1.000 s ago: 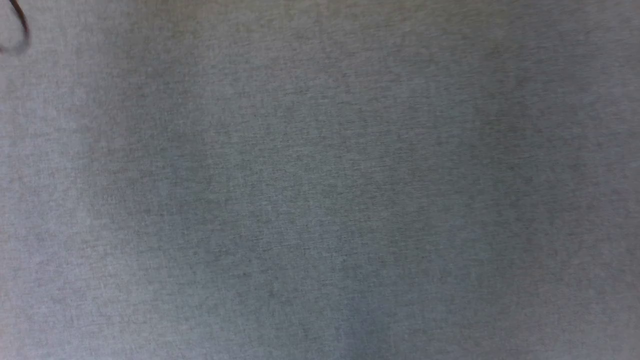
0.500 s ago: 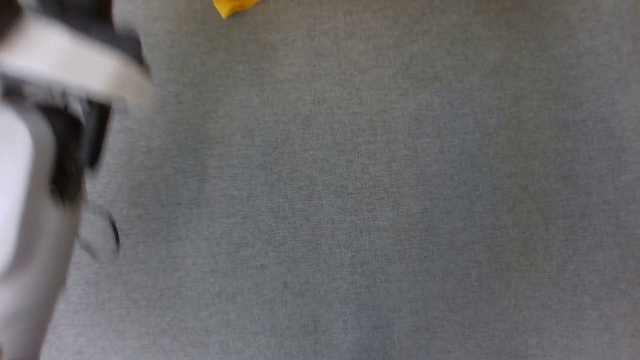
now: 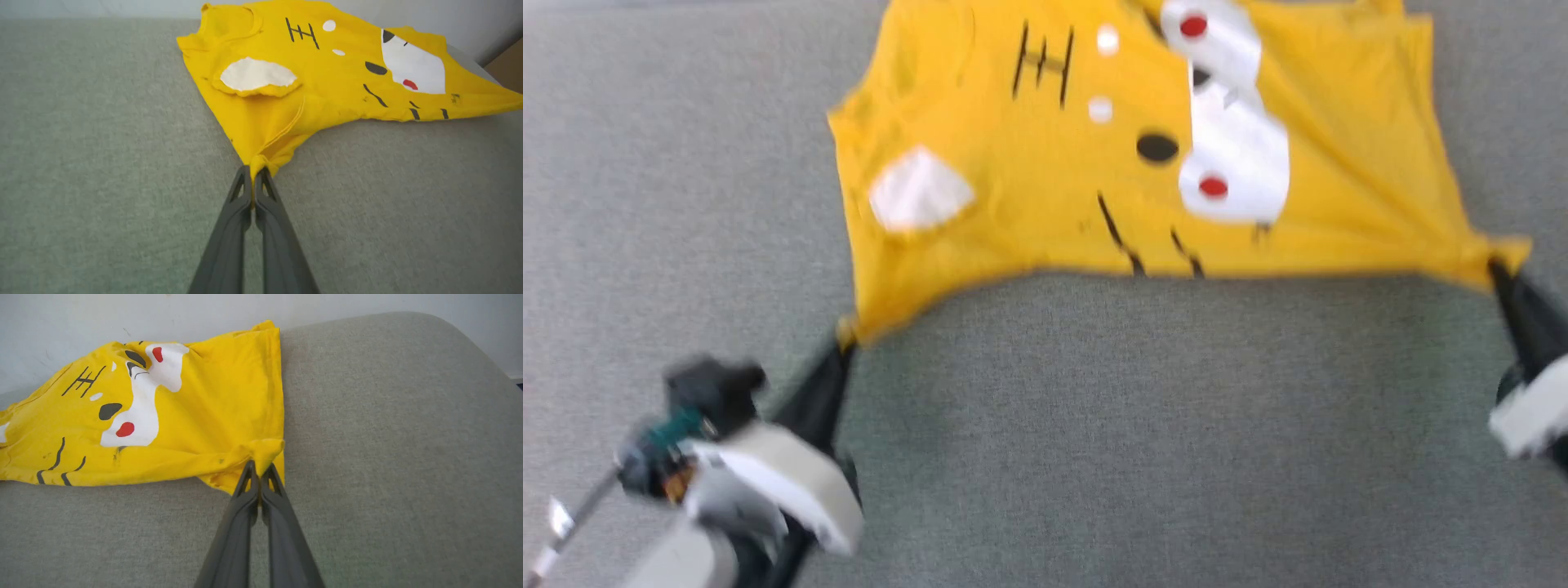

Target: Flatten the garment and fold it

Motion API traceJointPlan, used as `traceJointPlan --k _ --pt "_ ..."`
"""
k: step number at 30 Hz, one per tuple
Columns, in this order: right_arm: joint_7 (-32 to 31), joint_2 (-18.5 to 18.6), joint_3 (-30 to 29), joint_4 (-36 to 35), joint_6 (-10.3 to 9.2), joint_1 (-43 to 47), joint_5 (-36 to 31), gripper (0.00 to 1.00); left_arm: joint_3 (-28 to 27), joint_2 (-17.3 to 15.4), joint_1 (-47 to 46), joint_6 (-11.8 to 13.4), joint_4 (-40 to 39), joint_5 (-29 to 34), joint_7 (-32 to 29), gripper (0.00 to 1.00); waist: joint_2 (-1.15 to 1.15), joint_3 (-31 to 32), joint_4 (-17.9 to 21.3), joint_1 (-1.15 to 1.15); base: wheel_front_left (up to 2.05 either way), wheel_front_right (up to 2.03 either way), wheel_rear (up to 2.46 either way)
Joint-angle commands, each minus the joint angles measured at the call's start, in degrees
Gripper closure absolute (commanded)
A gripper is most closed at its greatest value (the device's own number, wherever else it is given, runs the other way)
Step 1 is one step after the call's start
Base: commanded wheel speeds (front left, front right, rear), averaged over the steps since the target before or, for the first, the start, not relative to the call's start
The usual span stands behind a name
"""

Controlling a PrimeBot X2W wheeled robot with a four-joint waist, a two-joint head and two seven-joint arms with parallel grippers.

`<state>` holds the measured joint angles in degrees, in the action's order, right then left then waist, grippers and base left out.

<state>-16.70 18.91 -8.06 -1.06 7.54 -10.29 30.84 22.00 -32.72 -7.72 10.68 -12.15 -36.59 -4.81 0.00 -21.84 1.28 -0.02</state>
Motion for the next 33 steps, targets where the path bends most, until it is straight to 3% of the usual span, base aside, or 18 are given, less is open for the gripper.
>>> traceJointPlan --k 1,7,13,19,26,33 --pt "-0.13 -0.48 -0.50 -0.40 -0.05 1.52 -0.62 1.00 0.41 0.10 1.67 0.49 -0.01 -0.78 -0.79 1.00 0.00 3.68 -0.19 0.02 0.00 0.00 0.00" --pt "-1.59 -3.66 -2.18 -1.40 -0.05 10.75 -2.21 1.00 3.67 -0.60 11.74 1.74 0.22 -6.71 -9.09 1.00 0.00 7.98 0.18 0.02 0.00 0.00 0.00" --pt "-5.16 -3.42 -0.72 -0.59 -0.05 19.65 -3.65 1.00 6.08 -1.97 19.62 3.94 -0.37 -13.25 -18.71 1.00 0.00 11.90 0.05 0.02 0.00 0.00 0.00" --pt "-9.53 -2.81 0.38 1.13 -0.05 27.04 -2.54 1.00 6.52 -3.99 25.78 6.14 -1.62 -16.99 -23.30 1.00 0.00 15.07 0.33 0.02 0.00 0.00 0.00" --pt "-13.29 -1.59 0.05 1.15 -0.05 32.40 -1.03 1.00 5.70 -6.24 30.83 7.52 -4.65 -20.13 -25.63 1.00 0.00 17.81 0.41 0.02 0.00 0.00 0.00" --pt "-11.52 -1.88 -1.90 -1.23 -0.05 31.72 -1.00 1.00 2.28 -8.14 28.42 7.64 -7.91 -15.27 -19.51 1.00 0.00 18.63 0.35 0.02 0.00 0.00 0.00"
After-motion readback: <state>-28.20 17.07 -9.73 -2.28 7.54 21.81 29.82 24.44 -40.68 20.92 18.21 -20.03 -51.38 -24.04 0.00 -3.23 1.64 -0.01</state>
